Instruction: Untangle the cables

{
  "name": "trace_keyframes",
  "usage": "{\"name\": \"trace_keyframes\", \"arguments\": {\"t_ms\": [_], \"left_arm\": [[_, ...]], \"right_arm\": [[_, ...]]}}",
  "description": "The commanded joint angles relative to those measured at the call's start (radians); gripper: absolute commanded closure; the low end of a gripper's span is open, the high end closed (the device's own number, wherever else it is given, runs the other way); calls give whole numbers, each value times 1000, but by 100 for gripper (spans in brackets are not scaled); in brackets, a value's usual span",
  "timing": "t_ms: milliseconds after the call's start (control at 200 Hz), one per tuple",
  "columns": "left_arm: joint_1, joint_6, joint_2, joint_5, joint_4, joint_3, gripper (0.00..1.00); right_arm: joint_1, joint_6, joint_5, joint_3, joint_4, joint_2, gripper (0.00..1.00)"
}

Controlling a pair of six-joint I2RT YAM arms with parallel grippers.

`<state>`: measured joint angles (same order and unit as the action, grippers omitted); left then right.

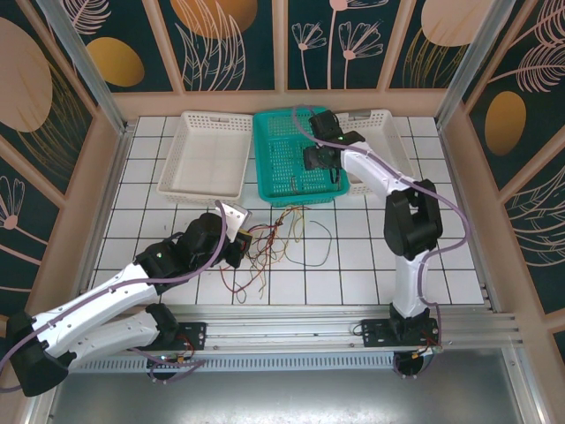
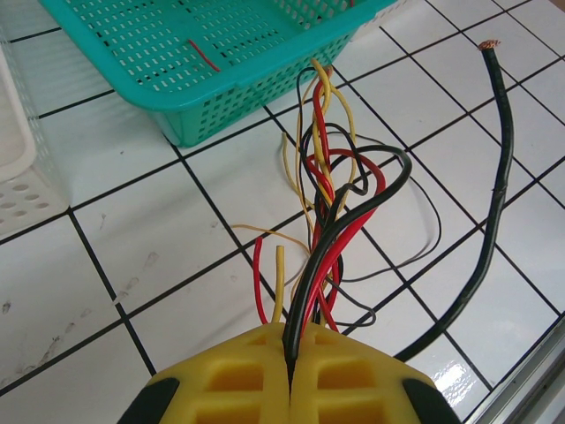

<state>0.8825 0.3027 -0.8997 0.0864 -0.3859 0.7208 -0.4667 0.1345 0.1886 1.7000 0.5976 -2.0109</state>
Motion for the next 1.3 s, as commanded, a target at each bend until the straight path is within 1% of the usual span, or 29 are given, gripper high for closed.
{"name": "trace_keyframes", "arguments": {"t_ms": [0,25,115,210,345,445,601,736,856,1021,1036,1091,1196,1296], "left_arm": [[-2,-11,1,-6,10,4,100],[-2,-12,0,-6,10,4,100],[-2,-12,-2,-7,10,4,100],[-3,-11,-6,-4,10,3,100],[-2,-11,-6,-3,9,3,100],[-2,-11,-8,-4,10,3,100],[-2,-13,-15,-5,10,4,100],[-2,-13,-9,-1,6,7,100],[-3,-11,27,11,7,9,100],[-3,13,31,78,-7,32,100],[-2,18,28,85,-10,38,100],[-3,38,19,96,-16,58,100],[-3,88,9,75,5,83,100],[-3,145,10,50,57,77,100]], "right_arm": [[14,-16,-11,36,-14,-42,33],[13,-16,-12,38,-16,-46,33],[13,-21,-38,52,-22,-59,42],[12,-22,-49,64,-19,-75,46],[11,-26,-46,83,-6,-102,49],[7,-38,-69,74,-14,-73,47],[-7,-50,-100,43,-51,47,43],[-22,-32,-182,-4,-68,171,38],[-44,11,-302,-128,-115,319,36],[-75,96,-453,-419,-251,545,37],[-94,106,-466,-449,-266,564,37],[-115,137,-516,-553,-324,630,37],[-177,203,-620,-756,-498,738,38],[-265,239,-615,-880,-629,807,38]]}}
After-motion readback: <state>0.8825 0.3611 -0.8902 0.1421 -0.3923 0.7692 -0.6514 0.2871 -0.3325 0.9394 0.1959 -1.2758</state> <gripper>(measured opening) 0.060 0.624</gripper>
